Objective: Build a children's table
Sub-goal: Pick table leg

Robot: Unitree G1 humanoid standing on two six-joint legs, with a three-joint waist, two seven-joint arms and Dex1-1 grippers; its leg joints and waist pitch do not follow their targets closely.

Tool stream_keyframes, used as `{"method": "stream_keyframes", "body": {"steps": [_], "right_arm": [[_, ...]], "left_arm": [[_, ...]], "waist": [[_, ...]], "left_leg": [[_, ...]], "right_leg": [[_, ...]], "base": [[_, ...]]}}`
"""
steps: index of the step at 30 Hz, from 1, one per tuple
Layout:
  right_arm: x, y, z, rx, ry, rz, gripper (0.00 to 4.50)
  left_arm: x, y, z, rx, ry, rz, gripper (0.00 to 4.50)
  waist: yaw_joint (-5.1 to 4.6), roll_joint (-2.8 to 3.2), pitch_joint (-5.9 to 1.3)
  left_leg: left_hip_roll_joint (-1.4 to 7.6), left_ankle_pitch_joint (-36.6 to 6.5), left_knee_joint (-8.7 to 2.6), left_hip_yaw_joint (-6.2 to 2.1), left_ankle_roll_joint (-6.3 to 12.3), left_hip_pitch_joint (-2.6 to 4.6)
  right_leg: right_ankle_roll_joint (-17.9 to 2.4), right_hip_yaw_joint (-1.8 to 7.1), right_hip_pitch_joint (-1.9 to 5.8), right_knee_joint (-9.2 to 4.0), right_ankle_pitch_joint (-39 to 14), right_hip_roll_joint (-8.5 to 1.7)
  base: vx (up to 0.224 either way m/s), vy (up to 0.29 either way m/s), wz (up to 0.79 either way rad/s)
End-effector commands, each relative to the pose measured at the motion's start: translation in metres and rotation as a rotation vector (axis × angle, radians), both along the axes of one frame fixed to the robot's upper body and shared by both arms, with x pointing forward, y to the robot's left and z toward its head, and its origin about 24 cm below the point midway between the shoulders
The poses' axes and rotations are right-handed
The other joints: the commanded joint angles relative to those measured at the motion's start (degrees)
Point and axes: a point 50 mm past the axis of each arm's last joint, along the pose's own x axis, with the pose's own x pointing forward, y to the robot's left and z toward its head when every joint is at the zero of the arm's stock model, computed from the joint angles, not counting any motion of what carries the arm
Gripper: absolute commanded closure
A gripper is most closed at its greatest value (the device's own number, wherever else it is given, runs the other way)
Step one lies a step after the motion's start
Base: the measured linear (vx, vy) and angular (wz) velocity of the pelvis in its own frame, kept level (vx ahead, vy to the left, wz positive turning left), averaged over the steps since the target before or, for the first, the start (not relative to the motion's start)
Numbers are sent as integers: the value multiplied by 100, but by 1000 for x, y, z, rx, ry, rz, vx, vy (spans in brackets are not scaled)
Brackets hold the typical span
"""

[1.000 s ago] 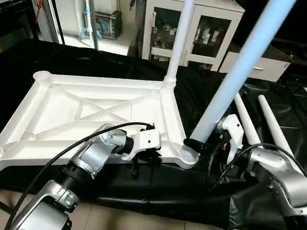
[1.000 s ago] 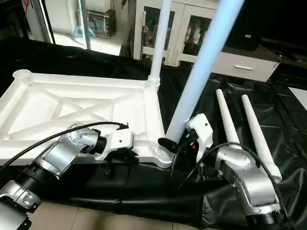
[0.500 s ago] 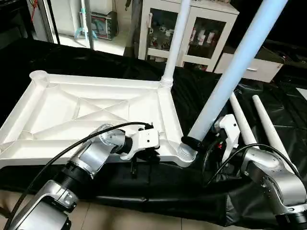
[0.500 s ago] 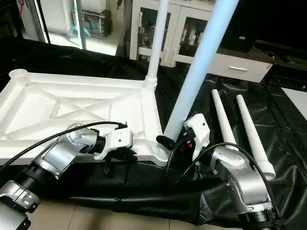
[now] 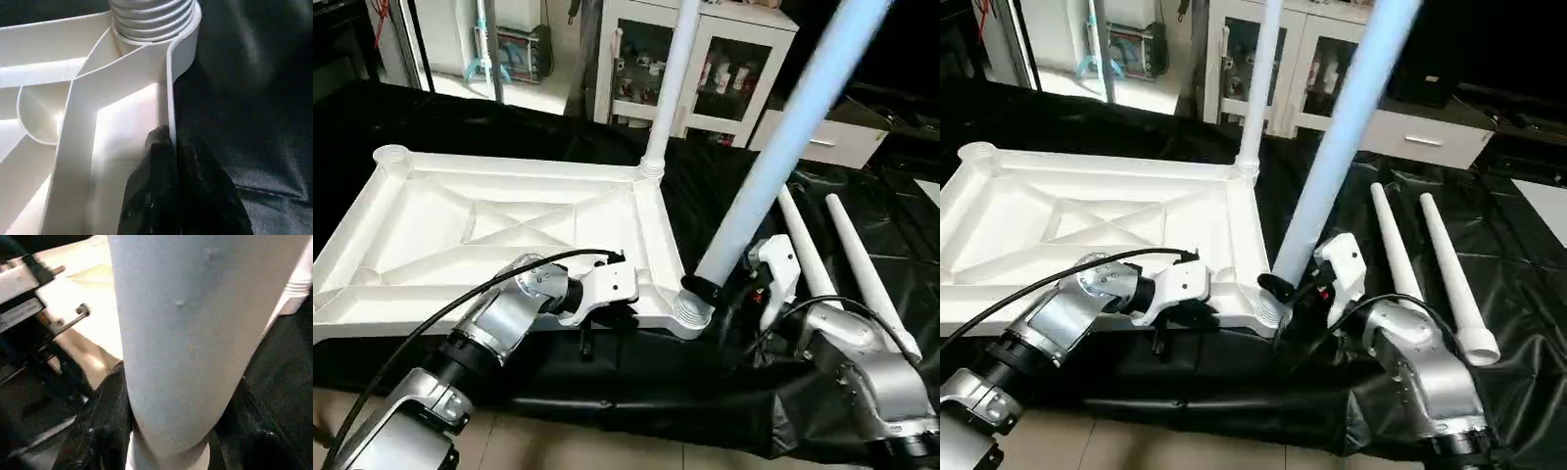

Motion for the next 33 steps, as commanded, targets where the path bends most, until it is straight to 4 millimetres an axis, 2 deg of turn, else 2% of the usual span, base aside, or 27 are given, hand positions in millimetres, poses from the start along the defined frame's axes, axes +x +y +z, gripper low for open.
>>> {"method": "stream_keyframes", "body": {"steps": [1, 2, 3, 4, 5, 6, 7, 8, 9, 10, 11, 12, 13, 14, 15, 16, 17, 18, 20, 22, 23, 25, 26, 28, 29, 32, 33], "right_arm": [[-15, -23, -69, -185, 310, -204, 266], [-10, -23, -69, -188, 307, -255, 266], [4, -23, -71, -193, 310, -394, 266], [9, -24, -71, -193, 315, -443, 266], [12, -23, -72, -193, 319, -473, 266], [18, -21, -72, -199, 327, -520, 266], [24, -19, -72, -202, 330, -568, 266], [31, -16, -71, -223, 321, -617, 266], [40, -8, -68, -236, 309, -657, 266], [40, -8, -68, -236, 308, -658, 266], [45, -3, -67, -242, 305, -678, 266], [48, 0, -66, -244, 305, -692, 266], [52, 6, -66, -246, 309, -717, 266], [52, 6, -66, -246, 309, -717, 266], [56, 11, -65, -253, 309, -734, 266], [59, 14, -63, -273, 293, -746, 266], [59, 15, -63, -274, 291, -746, 266], [66, 21, -59, -292, 254, -756, 266], [67, 22, -57, -298, 236, -751, 266], [68, 23, -55, -301, 222, -745, 266], [69, 24, -55, -301, 214, -743, 266], [69, 25, -54, -300, 208, -745, 266], [74, 29, -45, -166, 180, -741, 266], [76, 31, -40, -114, 166, -736, 266], [80, 32, -30, -48, 123, -717, 266], [86, 28, 5, 113, -23, -630, 266], [86, 28, 5, 113, -23, -630, 266]], "left_arm": [[6, -10, 4, -16, -32, 41, 450], [9, -12, 5, -21, -40, 66, 450], [18, -19, 11, -47, -58, 140, 450], [22, -23, 14, -62, -61, 170, 450], [24, -25, 15, -71, -63, 190, 450], [29, -31, 20, -96, -69, 243, 450], [33, -37, 24, -115, -75, 288, 450], [38, -44, 29, -131, -91, 333, 450], [44, -54, 36, -152, -118, 392, 450], [44, -55, 36, -153, -119, 393, 450], [46, -61, 40, -164, -130, 412, 450], [48, -65, 42, -171, -136, 423, 450], [50, -71, 46, -182, -152, 441, 450], [50, -71, 46, -182, -152, 441, 450], [52, -76, 50, -197, -166, 457, 450], [54, -79, 54, -200, -189, 470, 450], [54, -79, 54, -201, -191, 472, 450], [58, -81, 58, -212, -215, 503, 450], [59, -78, 58, -196, -231, 505, 450], [60, -75, 57, -188, -235, 508, 450], [60, -73, 56, -179, -240, 514, 450], [61, -70, 55, -169, -247, 518, 450], [61, -68, 55, -180, -276, 471, 450], [60, -67, 55, -182, -290, 443, 450], [56, -65, 52, -174, -294, 376, 450], [44, -49, 36, -123, -271, 195, 450], [44, -49, 36, -123, -271, 195, 450]], "waist": [[-96, 202, -30], [-177, 219, -24], [-246, 284, 17], [-285, 366, 33], [-125, 427, 105], [50, 419, 93], [71, 249, 28], [51, 28, 9], [43, -77, 8], [109, -9, -59], [194, 104, -70], [166, 210, -122], [166, 222, -97], [146, 234, -91], [130, 195, -55], [120, 159, -46], [121, 176, -45], [113, 185, -75], [104, 161, -87], [118, 190, -124], [104, 176, -118], [74, 156, -100], [83, 173, -129], [81, 158, -141], [88, 167, -142], [103, 186, -144], [115, 190, -160]], "left_leg": [[84, -4176, -533, -129, -350, 139], [90, -4380, -566, -173, -383, 145], [119, -4731, -661, -222, -410, 144], [185, -5113, -844, -257, -441, 43], [370, -5586, -1290, -169, -419, -332], [341, -5626, -1293, -49, -328, -415], [250, -4894, -1116, 157, -132, -54], [51, -4145, -602, 108, -283, 236], [-65, -1312, 343, -109, 21, 103], [9, -814, 1, -169, -63, -282], [65, -689, -247, -146, -271, -264], [100, -1401, -361, -75, -425, 19], [104, -1495, -385, -39, -427, 31], [101, -1588, -408, -17, -414, 29], [105, -1902, -437, 30, -391, 13], [87, -2191, -430, 35, -376, 25], [85, -2271, -423, 37, -368, 43], [87, -2176, -434, 19, -340, 13], [105, -1950, -457, 8, -342, -41], [131, -1331, -435, 57, -280, -33], [130, -1292, -447, 68, -256, -46], [102, -1871, -463, 88, -275, -55], [102, -1891, -455, 87, -242, -59], [97, -1688, -445, 104, -162, -97], [102, -1654, -438, 115, -136, -80], [114, -1445, -425, 134, 31, -95], [115, -1203, -404, 146, 92, -90]], "right_leg": [[-225, -35, -92, -592, -4067, -182], [-229, -137, -49, -618, -3988, -161], [-250, -286, 35, -627, -3761, -123], [-370, -412, 250, -458, -3152, -77], [-578, -340, 614, 443, -1884, 5], [-535, -302, 676, 699, -1286, 20], [-406, -2, 356, 580, -1815, -57], [-251, 129, -63, -52, -3571, -282], [-259, 278, -55, -690, -6323, -988], [-278, 205, 332, -361, -5647, -861], [-355, 93, 367, -289, -4796, -638], [-630, 25, 127, -139, -2616, -307], [-770, 46, 112, -137, -2187, -284], [-864, 41, 117, -129, -2032, -260], [-875, 21, 123, -182, -2298, -259], [-744, 13, 107, -236, -2801, -265], [-692, 21, 77, -259, -2993, -285], [-585, 14, 111, -281, -3078, -311], [-584, 8, 159, -257, -2760, -305], [-798, 23, 173, -150, -1591, -253], [-836, 15, 184, -140, -1495, -232], [-814, 51, 144, -179, -1960, -234], [-791, 71, 142, -190, -1935, -251], [-793, 80, 157, -162, -1646, -235], [-814, 85, 142, -160, -1563, -233], [-954, 102, 188, -124, -1171, -238], [-1057, 108, 205, -77, -831, -230]], "base": [[0, 0, 0], [-71, 23, -8], [-71, 23, -8], [-90, 36, -10], [-150, 20, -2], [-150, 20, -2], [-108, -52, 16], [-6, -106, 6], [-6, -106, 6], [45, -35, -42], [19, 23, -30], [19, 23, -30], [0, 0, 0], [0, 0, 0], [0, 0, 0], [0, 0, 0], [0, 0, 0], [0, 0, 0], [0, 0, 0], [0, 0, 0], [0, 0, 0], [0, 0, 0], [0, 0, 0], [0, 0, 0], [0, 0, 0], [0, 0, 0], [0, 0, 0]]}}
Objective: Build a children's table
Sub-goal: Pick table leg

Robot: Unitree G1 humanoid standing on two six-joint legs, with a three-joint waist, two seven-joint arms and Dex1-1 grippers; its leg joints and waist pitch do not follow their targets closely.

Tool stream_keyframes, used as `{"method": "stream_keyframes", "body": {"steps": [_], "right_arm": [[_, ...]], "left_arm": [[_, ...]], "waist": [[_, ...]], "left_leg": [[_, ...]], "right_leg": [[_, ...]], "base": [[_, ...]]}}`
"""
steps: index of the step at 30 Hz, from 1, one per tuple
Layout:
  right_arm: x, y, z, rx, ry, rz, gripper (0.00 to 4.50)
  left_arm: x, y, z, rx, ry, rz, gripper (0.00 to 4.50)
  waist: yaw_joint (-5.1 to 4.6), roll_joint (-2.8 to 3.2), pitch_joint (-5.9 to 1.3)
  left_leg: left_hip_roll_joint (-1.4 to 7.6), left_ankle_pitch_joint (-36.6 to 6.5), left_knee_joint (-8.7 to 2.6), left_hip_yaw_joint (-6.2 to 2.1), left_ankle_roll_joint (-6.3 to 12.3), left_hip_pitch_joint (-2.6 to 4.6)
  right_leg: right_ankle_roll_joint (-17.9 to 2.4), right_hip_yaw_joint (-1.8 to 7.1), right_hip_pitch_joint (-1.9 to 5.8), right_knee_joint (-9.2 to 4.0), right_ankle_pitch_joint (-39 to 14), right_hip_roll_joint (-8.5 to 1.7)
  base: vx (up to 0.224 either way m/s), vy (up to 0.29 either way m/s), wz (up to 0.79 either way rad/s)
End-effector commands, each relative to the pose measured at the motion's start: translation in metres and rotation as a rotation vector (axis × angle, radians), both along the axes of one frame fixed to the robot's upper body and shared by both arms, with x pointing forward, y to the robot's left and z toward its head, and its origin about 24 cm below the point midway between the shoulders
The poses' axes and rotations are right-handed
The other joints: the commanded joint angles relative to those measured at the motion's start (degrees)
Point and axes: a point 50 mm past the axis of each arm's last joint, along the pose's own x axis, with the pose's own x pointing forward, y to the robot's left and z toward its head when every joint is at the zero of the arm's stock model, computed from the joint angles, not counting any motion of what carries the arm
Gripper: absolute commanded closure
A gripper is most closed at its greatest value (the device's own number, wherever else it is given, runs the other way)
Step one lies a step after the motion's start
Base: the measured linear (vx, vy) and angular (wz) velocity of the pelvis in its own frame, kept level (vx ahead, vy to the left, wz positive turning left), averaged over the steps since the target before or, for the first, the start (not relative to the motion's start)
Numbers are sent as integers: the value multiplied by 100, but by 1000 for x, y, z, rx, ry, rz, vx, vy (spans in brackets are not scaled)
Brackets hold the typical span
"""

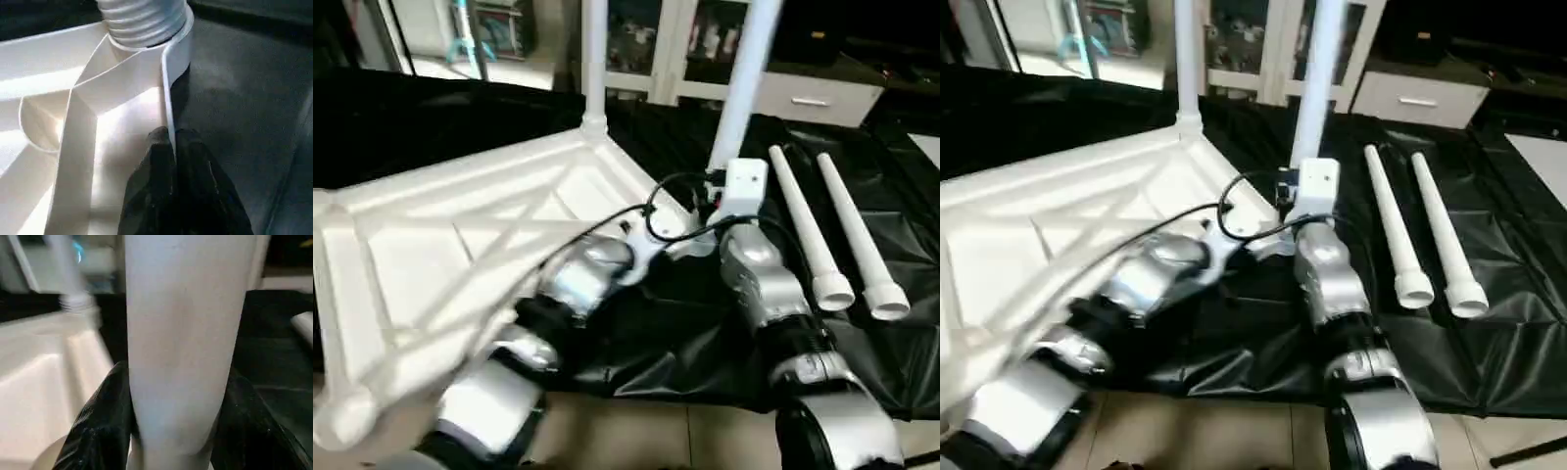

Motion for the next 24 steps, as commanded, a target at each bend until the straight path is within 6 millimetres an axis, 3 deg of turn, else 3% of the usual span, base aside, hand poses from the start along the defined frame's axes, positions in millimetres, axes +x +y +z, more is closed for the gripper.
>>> {"method": "stream_keyframes", "body": {"steps": [1, 3, 7, 10, 17, 19, 21, 23, 24], "right_arm": [[-7, -8, -11, 56, 57, 43, 266], [-8, -11, 2, 102, 13, 109, 266], [-16, -18, 29, 155, -70, 269, 266], [-21, -22, 40, 132, -101, 359, 266], [-34, -36, 62, 86, -139, 530, 266], [-39, -43, 70, 125, -144, 601, 266], [-44, -47, 77, 170, -150, 648, 266], [-45, -49, 79, 187, -154, 657, 266], [-46, -53, 84, 228, -161, 673, 266]], "left_arm": [[-5, -4, 12, -25, -88, -154, 450], [-9, 6, 7, -8, -65, -190, 450], [-11, 26, -2, 49, -33, -210, 450], [-12, 32, -3, 58, -33, -225, 450], [-13, 41, -3, 61, -37, -244, 450], [-13, 42, -1, 57, -58, -249, 450], [-11, 42, 3, 35, -80, -239, 450], [-10, 43, 6, 23, -87, -231, 450], [-10, 45, 12, -20, -78, -241, 404]], "waist": [[21, 36, -359], [40, 65, -373], [63, 73, -394], [87, 67, -377], [170, 30, -380], [185, -23, -391], [202, -10, -386], [214, -40, -387], [218, -38, -383]], "left_leg": [[74, -1012, -354, 41, 192, 57], [77, -572, -322, 65, 380, 86], [71, -249, -276, 90, 584, 127], [74, -374, -276, 110, 628, 140], [83, -535, -257, 133, 506, 146], [79, -530, -238, 137, 534, 131], [80, -547, -226, 141, 568, 133], [81, -560, -214, 149, 587, 129], [78, -576, -213, 149, 579, 130]], "right_leg": [[-1082, 183, 277, -286, -393, -222], [-1317, 193, 314, -204, 358, -201], [-1553, 200, 333, -138, 871, -182], [-1569, 215, 322, -157, 650, -185], [-1485, 253, 305, -155, 199, -207], [-1465, 262, 312, -143, 123, -207], [-1464, 271, 298, -140, 78, -205], [-1460, 274, 284, -133, 17, -206], [-1460, 273, 277, -136, -85, -208]], "base": [[0, 0, 0], [0, 0, 0], [0, 0, 0], [0, 0, 0], [0, 0, 0], [0, 0, 0], [0, 0, 0], [0, 0, 0], [0, 0, 0]]}}
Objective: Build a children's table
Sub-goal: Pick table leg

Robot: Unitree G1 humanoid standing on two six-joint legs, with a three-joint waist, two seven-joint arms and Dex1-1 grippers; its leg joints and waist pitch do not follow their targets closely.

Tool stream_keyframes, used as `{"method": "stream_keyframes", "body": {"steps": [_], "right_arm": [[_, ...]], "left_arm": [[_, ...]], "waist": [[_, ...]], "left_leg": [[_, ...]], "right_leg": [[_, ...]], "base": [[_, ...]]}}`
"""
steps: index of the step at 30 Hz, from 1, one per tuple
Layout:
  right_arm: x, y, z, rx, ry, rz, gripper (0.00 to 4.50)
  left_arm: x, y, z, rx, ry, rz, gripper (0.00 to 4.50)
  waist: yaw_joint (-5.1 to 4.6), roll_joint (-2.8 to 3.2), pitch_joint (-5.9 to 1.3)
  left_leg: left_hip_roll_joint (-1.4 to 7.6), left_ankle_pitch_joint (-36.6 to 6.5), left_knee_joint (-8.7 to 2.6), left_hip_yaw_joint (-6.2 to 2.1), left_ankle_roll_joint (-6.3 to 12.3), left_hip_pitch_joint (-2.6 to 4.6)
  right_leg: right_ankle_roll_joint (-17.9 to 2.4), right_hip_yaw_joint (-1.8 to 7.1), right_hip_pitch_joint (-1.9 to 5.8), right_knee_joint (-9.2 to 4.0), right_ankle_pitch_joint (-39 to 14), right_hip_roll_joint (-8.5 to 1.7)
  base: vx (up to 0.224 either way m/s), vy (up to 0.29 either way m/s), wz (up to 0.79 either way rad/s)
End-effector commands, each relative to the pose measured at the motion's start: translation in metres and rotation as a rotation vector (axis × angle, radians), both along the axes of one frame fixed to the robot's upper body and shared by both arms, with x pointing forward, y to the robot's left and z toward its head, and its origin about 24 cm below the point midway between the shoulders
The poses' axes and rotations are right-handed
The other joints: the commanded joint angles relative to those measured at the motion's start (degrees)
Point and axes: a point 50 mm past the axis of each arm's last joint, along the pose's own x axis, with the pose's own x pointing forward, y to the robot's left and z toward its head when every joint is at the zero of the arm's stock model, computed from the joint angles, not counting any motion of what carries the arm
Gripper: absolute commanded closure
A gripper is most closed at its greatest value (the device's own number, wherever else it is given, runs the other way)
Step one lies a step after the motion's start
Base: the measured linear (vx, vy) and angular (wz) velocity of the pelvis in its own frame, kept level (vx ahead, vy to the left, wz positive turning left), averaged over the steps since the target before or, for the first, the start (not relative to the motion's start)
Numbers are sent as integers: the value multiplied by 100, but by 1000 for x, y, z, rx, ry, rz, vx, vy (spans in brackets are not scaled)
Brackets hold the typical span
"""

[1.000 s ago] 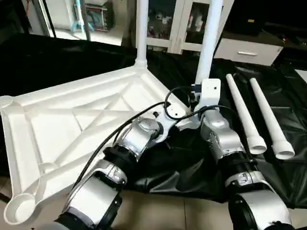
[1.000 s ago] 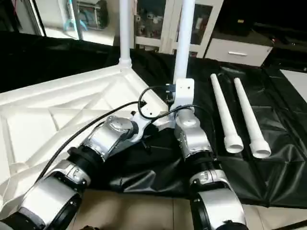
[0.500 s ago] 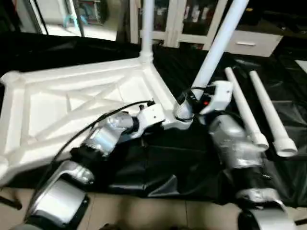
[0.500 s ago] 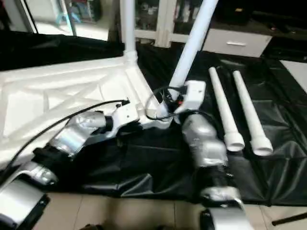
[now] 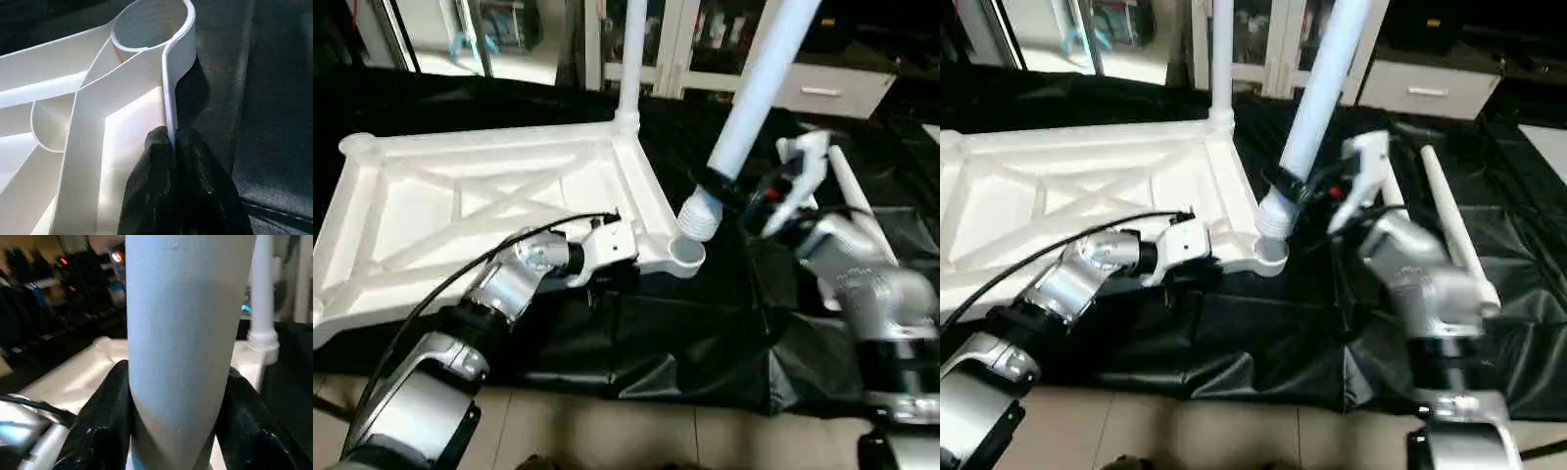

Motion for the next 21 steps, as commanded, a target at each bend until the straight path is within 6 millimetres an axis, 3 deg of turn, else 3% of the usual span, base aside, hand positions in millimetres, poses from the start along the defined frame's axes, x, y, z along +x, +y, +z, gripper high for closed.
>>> {"method": "stream_keyframes", "body": {"steps": [1, 5, 6, 8, 11, 14, 16, 17, 20, 21], "right_arm": [[-5, -8, 11, 60, -17, 28, 266], [-8, -12, 13, 73, -7, 65, 266], [-11, -14, 13, 60, 4, 85, 266], [-12, -15, 13, 51, 8, 95, 266], [-14, -17, 13, 25, 18, 112, 266], [-13, -20, 7, -69, 38, 72, 266], [-11, -19, 5, -90, 49, 50, 266], [-9, -18, -1, -131, 66, 20, 266], [-7, -14, -7, -171, 84, -4, 266], [-5, -10, -13, -216, 101, -23, 266]], "left_arm": [[1, 1, 14, -107, -13, -8, 393], [2, 5, 34, -247, 21, -16, 373], [4, 12, 47, -332, 26, -17, 356], [6, 17, 54, -377, 29, -8, 349], [11, 28, 70, -497, 41, 21, 326], [36, 45, 100, -651, -71, 270, 308], [44, 48, 108, -674, -113, 370, 291], [51, 45, 120, -694, -156, 452, 281], [54, 34, 130, -704, -186, 462, 277], [53, 14, 142, -720, -196, 418, 277]], "waist": [[48, -63, -426], [66, -47, -430], [69, -62, -418], [76, -87, -419], [113, -64, -413], [144, -69, -417], [166, -89, -411], [172, -89, -413], [175, -102, -424], [178, -111, -428]], "left_leg": [[77, -644, -274, 43, 485, 114], [82, -666, -259, 59, 415, 133], [74, -719, -258, 64, 381, 133], [67, -745, -258, 70, 369, 134], [65, -840, -253, 69, 287, 149], [65, -887, -243, 62, 226, 149], [61, -983, -235, 51, 159, 148], [62, -1028, -229, 46, 96, 153], [68, -915, -222, 32, 18, 137], [60, -840, -214, 43, 46, 134]], "right_leg": [[-1420, 159, 343, -249, -161, -212], [-1539, 157, 309, -227, -167, -204], [-1544, 151, 307, -221, -191, -185], [-1530, 151, 308, -223, -260, -184], [-1478, 155, 296, -235, -429, -190], [-1411, 155, 295, -231, -486, -184], [-1323, 152, 306, -250, -625, -210], [-1270, 147, 294, -247, -703, -193], [-1228, 142, 308, -230, -604, -197], [-1251, 146, 310, -224, -520, -196]], "base": [[0, 0, 0], [0, 0, 0], [0, 0, 0], [0, 0, 0], [0, 0, 0], [0, 0, 0], [0, 0, 0], [0, 0, 0], [0, 0, 0], [0, 0, 0]]}}
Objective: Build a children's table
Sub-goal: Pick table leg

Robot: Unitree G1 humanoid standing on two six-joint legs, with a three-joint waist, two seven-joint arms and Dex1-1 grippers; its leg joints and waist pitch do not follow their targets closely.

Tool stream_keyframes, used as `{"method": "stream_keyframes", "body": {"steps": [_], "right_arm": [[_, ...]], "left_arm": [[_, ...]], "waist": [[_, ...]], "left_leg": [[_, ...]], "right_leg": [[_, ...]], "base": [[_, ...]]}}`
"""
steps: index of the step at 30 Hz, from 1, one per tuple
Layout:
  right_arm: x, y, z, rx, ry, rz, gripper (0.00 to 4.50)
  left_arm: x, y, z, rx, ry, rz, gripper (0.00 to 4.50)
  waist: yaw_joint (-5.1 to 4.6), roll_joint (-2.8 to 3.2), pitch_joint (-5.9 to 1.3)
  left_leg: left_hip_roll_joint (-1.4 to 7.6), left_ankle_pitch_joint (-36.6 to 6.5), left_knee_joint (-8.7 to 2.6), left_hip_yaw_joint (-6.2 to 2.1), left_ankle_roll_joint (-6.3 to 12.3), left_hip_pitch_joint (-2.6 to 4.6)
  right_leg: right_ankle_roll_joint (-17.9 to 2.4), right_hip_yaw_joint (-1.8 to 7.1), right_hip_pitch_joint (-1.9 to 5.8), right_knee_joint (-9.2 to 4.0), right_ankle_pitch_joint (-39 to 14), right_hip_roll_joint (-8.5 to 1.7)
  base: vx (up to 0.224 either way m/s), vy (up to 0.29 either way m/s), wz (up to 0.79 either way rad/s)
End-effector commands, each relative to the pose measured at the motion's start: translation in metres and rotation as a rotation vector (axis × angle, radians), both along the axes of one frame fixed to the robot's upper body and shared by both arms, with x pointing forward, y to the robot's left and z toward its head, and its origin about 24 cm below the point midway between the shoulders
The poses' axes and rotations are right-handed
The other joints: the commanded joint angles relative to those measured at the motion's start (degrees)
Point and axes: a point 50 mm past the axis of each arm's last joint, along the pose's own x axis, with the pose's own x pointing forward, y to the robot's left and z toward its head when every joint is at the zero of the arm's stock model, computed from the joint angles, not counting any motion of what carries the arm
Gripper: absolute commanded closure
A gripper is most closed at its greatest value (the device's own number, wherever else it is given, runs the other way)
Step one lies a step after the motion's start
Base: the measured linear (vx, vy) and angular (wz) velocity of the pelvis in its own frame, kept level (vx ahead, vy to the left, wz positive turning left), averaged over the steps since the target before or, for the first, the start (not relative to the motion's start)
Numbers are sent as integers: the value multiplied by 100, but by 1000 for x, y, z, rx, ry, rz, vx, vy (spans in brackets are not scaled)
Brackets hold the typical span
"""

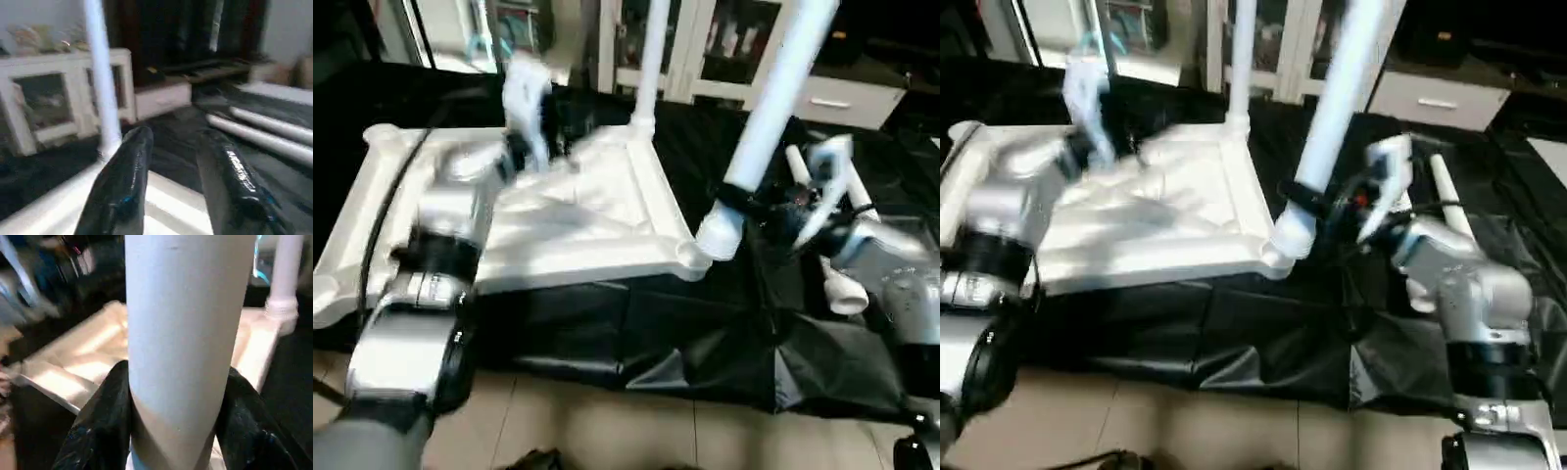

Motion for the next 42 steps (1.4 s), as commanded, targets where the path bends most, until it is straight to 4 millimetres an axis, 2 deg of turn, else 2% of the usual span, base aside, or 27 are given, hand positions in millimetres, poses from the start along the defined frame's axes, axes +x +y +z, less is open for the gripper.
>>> {"method": "stream_keyframes", "body": {"steps": [1, 3, 4, 5, 7, 8, 10, 11, 15, 19, 23, 26, 27, 29, 31, 32, 33, 36, 38, 41, 42], "right_arm": [[2, 3, -1, -57, -16, -27, 266], [3, 8, -4, -82, -11, -32, 266], [4, 10, -5, -86, -9, -32, 266], [4, 10, -5, -86, -9, -32, 266], [5, 12, -8, -119, -3, -40, 266], [5, 12, -8, -120, -3, -40, 266], [6, 14, -11, -140, 0, -49, 266], [6, 14, -11, -141, 0, -49, 266], [6, 14, -16, -169, 6, -58, 266], [7, 14, -17, -180, 8, -62, 266], [7, 16, -18, -187, 4, -57, 266], [8, 18, -17, -183, 1, -53, 266], [8, 18, -17, -182, 0, -54, 266], [8, 18, -17, -183, -4, -54, 266], [8, 17, -17, -183, -5, -55, 266], [8, 16, -16, -183, -7, -58, 266], [8, 15, -16, -183, -7, -58, 266], [7, 12, -16, -183, -8, -65, 266], [7, 11, -17, -183, -7, -68, 266], [7, 11, -17, -183, -7, -67, 266], [7, 16, -17, -185, -11, -52, 266]], "left_arm": [[-1, -24, 8, 15, -13, -45, 277], [-9, -51, 18, 4, -41, -148, 277], [-13, -63, 21, -7, -48, -196, 277], [-13, -63, 21, -7, -48, -196, 277], [-26, -94, 30, -38, -68, -321, 277], [-26, -94, 31, -39, -68, -324, 277], [-36, -111, 35, -23, -90, -393, 277], [-36, -112, 36, -24, -91, -399, 277], [-59, -132, 49, -55, -125, -554, 277], [-62, -135, 49, -56, -125, -577, 277], [-61, -135, 47, -62, -112, -567, 277], [-56, -132, 45, -85, -89, -524, 277], [-53, -130, 45, -100, -81, -506, 277], [-52, -123, 50, -139, -73, -487, 277], [-51, -119, 52, -165, -68, -484, 277], [-49, -107, 54, -224, -47, -488, 277], [-49, -106, 54, -228, -45, -489, 277], [-55, -83, 54, -334, -14, -594, 277], [-55, -71, 54, -404, 6, -611, 277], [-48, -68, 49, -401, 40, -552, 277], [-38, -79, 37, -339, 97, -480, 277]], "waist": [[9, -19, -476], [22, -29, -486], [41, -32, -500], [51, -37, -507], [62, -56, -507], [66, -57, -503], [63, -57, -496], [57, -63, -494], [32, -69, -486], [10, -79, -478], [11, -77, -481], [5, -71, -490], [-1, -73, -490], [2, -38, -497], [2, -56, -499], [2, -23, -500], [3, -26, -497], [-8, -26, -486], [-15, -13, -487], [-13, -10, -483], [4, -10, -479]], "left_leg": [[62, -688, -319, 18, 36, 142], [65, -545, -300, 25, 77, 134], [48, -456, -279, 37, 155, 129], [51, -420, -274, 32, 181, 125], [42, -393, -264, 32, 273, 106], [43, -405, -264, 33, 279, 106], [39, -530, -264, 33, 307, 102], [44, -554, -269, 27, 290, 92], [53, -672, -269, 26, 248, 97], [49, -686, -260, 35, 285, 103], [41, -716, -262, 26, 280, 102], [40, -645, -253, 23, 304, 101], [38, -643, -251, 24, 311, 98], [36, -591, -246, 21, 314, 105], [29, -566, -243, 23, 332, 102], [24, -552, -242, 23, 317, 104], [27, -571, -245, 25, 318, 113], [15, -609, -257, 24, 276, 104], [24, -678, -254, 32, 257, 127], [33, -782, -260, 36, 237, 150], [40, -818, -268, 35, 219, 157]], "right_leg": [[-1303, 135, 316, -282, -341, -198], [-1403, 136, 328, -253, -73, -198], [-1458, 137, 335, -244, 93, -188], [-1482, 136, 347, -231, 162, -196], [-1496, 139, 366, -235, 193, -205], [-1507, 139, 361, -233, 166, -208], [-1468, 140, 363, -270, -75, -205], [-1441, 140, 373, -270, -131, -209], [-1400, 140, 367, -283, -343, -204], [-1391, 143, 344, -303, -369, -181], [-1298, 139, 352, -313, -475, -176], [-1320, 138, 353, -294, -332, -168], [-1334, 137, 353, -291, -303, -165], [-1379, 138, 358, -269, -180, -165], [-1412, 135, 366, -272, -116, -159], [-1451, 135, 362, -256, -64, -155], [-1463, 132, 356, -264, -70, -151], [-1516, 129, 363, -250, -124, -148], [-1544, 131, 346, -254, -137, -136], [-1476, 130, 330, -281, -233, -126], [-1421, 132, 324, -296, -321, -131]], "base": [[0, 0, 0], [0, 0, 0], [0, 0, 0], [0, 0, 0], [0, 0, 0], [0, 0, 0], [0, 0, 0], [0, 0, 0], [0, 0, 0], [0, 0, 0], [0, 0, 0], [0, 0, 0], [0, 0, 0], [0, 0, 0], [0, 0, 0], [0, 0, 0], [0, 0, 0], [0, 0, 0], [0, 0, 0], [0, 0, 0], [0, 0, 0]]}}
